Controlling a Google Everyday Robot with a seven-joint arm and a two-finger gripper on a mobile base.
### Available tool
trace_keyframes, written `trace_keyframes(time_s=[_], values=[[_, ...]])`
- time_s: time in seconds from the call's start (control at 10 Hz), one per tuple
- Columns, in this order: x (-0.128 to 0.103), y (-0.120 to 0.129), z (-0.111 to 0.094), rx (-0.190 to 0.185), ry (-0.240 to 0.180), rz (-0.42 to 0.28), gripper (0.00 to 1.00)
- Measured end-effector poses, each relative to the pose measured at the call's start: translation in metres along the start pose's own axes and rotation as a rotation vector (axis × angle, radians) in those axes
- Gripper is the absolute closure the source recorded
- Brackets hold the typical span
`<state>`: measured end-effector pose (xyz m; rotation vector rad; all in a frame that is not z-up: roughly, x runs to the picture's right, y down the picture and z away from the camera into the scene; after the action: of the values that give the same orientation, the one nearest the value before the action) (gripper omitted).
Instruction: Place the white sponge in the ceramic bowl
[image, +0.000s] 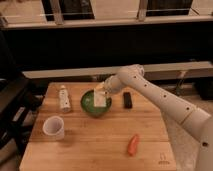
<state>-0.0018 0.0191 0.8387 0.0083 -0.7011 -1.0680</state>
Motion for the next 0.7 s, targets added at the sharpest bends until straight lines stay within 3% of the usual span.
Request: trace_keyframes(time_s=[0.7], values=[[0.0036, 0.0002, 0.0021, 0.016, 0.004, 0.011, 0.28]])
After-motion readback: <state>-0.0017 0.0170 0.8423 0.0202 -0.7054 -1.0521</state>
